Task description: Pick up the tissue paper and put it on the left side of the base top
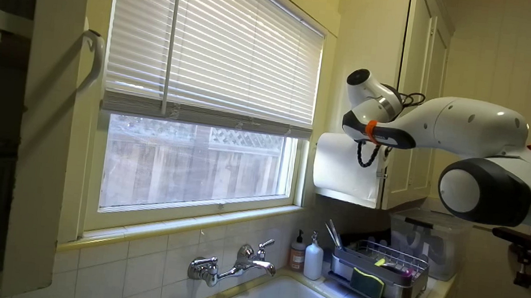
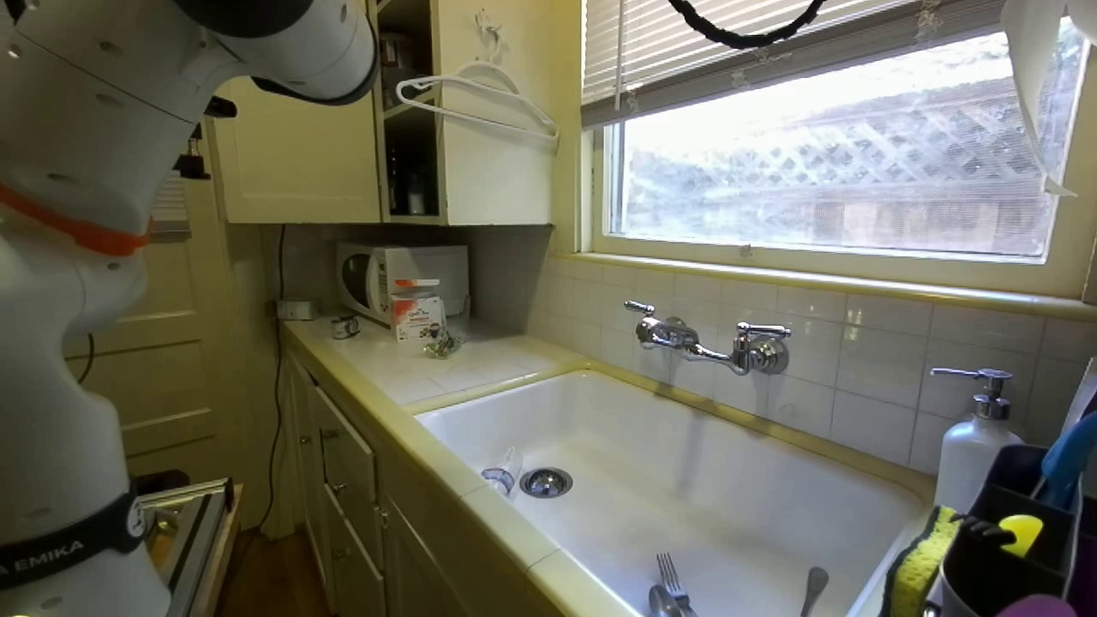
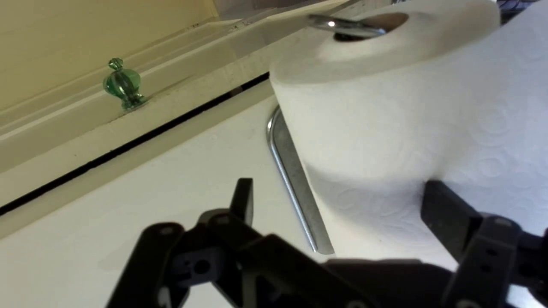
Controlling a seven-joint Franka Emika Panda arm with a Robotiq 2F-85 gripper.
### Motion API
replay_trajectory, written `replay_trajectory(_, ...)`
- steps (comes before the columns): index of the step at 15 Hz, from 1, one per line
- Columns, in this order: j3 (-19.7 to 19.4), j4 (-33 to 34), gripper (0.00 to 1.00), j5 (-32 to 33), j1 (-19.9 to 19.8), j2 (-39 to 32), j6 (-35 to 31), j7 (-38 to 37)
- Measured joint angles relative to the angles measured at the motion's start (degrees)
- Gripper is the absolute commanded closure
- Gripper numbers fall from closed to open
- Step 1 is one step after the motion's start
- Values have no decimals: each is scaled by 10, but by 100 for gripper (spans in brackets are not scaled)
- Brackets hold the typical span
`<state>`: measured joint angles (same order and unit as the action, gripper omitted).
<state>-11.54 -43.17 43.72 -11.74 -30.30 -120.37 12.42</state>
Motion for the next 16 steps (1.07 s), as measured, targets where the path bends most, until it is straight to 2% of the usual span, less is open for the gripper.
replay_trajectory(8, -18, 64, 0, -2, 1, -29, 71, -52)
replay_trajectory(10, -12, 73, 0, -16, -4, -29, 62, -47)
replay_trajectory(12, 1, 78, 0, -36, -14, -27, 17, -27)
replay_trajectory(14, 23, 82, 0, -67, -26, -24, -23, 10)
replay_trajectory(16, 54, 83, 0, -107, -35, -22, -24, 57)
